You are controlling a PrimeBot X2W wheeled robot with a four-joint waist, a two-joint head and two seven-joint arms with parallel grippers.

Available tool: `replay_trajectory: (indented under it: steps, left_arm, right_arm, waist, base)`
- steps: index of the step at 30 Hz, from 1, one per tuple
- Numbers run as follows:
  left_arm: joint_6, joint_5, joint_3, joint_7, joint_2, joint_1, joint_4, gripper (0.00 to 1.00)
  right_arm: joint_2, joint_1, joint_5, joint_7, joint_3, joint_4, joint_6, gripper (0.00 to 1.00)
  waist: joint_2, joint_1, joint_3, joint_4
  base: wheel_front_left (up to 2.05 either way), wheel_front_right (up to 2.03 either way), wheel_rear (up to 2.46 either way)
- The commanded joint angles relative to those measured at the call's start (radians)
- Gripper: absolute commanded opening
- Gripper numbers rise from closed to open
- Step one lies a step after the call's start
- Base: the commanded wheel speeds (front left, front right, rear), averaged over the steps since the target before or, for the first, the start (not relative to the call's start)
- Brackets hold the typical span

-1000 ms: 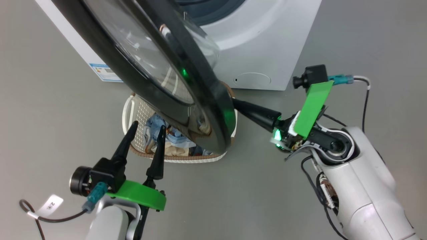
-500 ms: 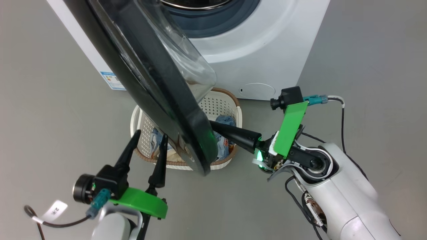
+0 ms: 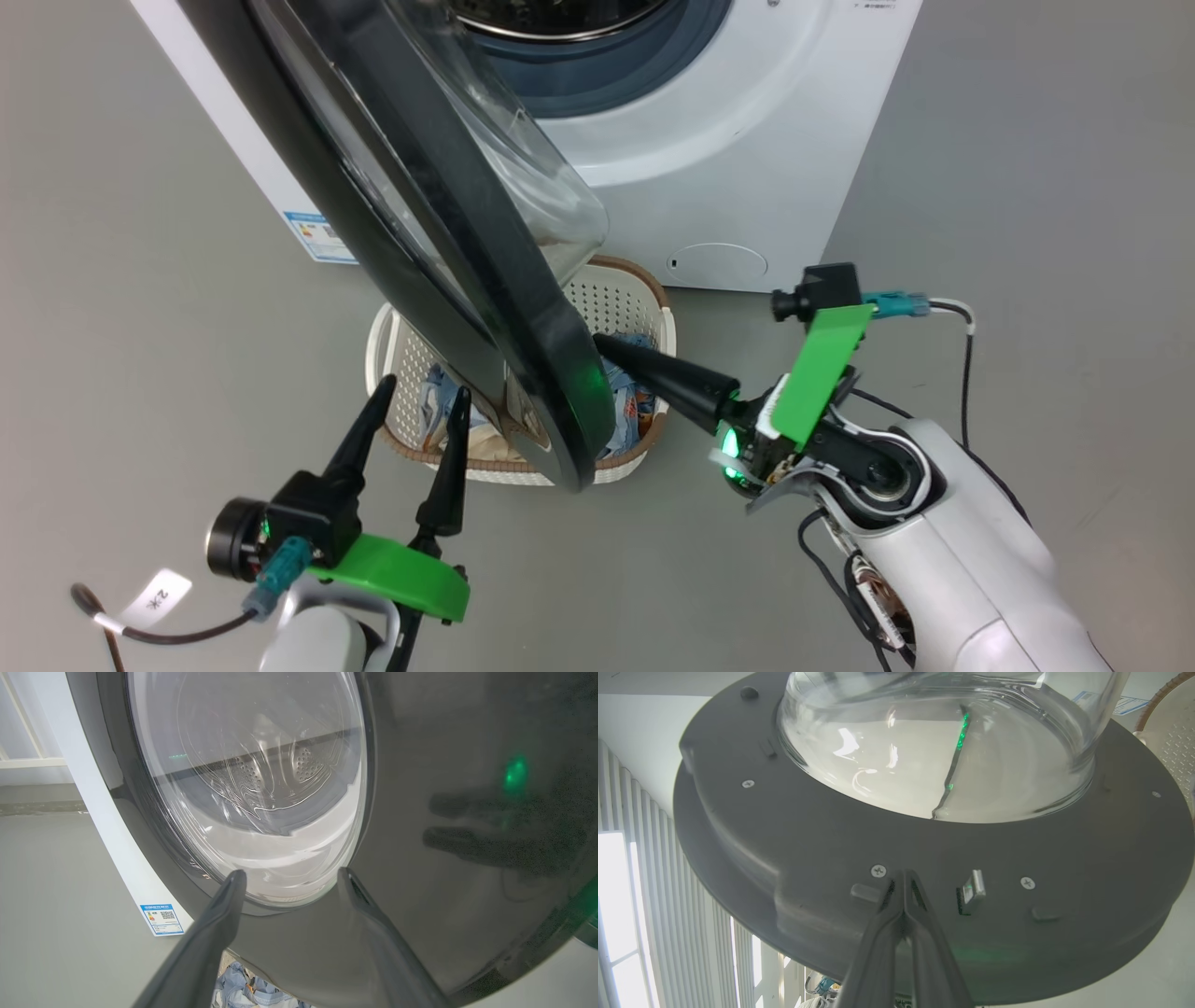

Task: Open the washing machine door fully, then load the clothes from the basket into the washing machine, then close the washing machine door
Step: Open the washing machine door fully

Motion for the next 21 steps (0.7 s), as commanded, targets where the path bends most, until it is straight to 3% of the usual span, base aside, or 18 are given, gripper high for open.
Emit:
replay_trajectory:
  steps: [1,6,8,10,11,12,21]
  left_arm:
    - [0.004,0.001,0.031,-0.008,0.019,0.004,-0.018,1.0]
    - [0.006,-0.001,0.035,-0.008,0.019,0.009,-0.019,1.0]
    - [0.006,-0.001,0.036,-0.008,0.019,0.008,-0.019,1.0]
    - [0.006,0.0,0.039,-0.008,0.019,0.008,-0.018,1.0]
    - [0.006,0.001,0.04,-0.008,0.019,0.008,-0.018,1.0]
    - [0.006,0.003,0.042,-0.008,0.019,0.008,-0.017,1.0]
    - [0.004,0.014,0.066,-0.008,0.019,0.019,-0.015,1.0]
  right_arm:
    - [0.023,0.021,0.014,-0.012,-0.003,-0.031,0.002,0.0]
    - [0.017,0.062,0.017,-0.098,-0.082,-0.068,0.002,0.0]
    - [0.012,0.084,0.016,-0.126,-0.112,-0.09,0.002,0.1]
    - [0.007,0.107,0.012,-0.153,-0.14,-0.112,0.002,0.43]
    - [0.006,0.12,0.011,-0.165,-0.153,-0.124,0.002,0.93]
    - [0.006,0.133,0.013,-0.175,-0.167,-0.135,0.002,1.0]
    - [0.007,0.27,-0.012,-0.269,-0.256,-0.224,0.002,1.0]
  waist:
    - [0.0,0.0,-0.002,-0.002]
    - [0.0,0.0,-0.01,-0.01]
    - [0.0,0.0,-0.011,-0.014]
    - [0.0,0.0,-0.013,-0.019]
    - [0.0,0.0,-0.014,-0.022]
    - [0.0,0.0,-0.015,-0.026]
    - [0.0,0.0,-0.035,-0.056]
  base:
    - [0.0,0.0,0.0]
    - [0.0,0.0,0.0]
    - [0.0,0.0,0.0]
    - [0.0,0.0,0.0]
    - [0.0,0.0,0.0]
    - [0.0,0.0,0.0]
    - [0.0,0.0,0.0]
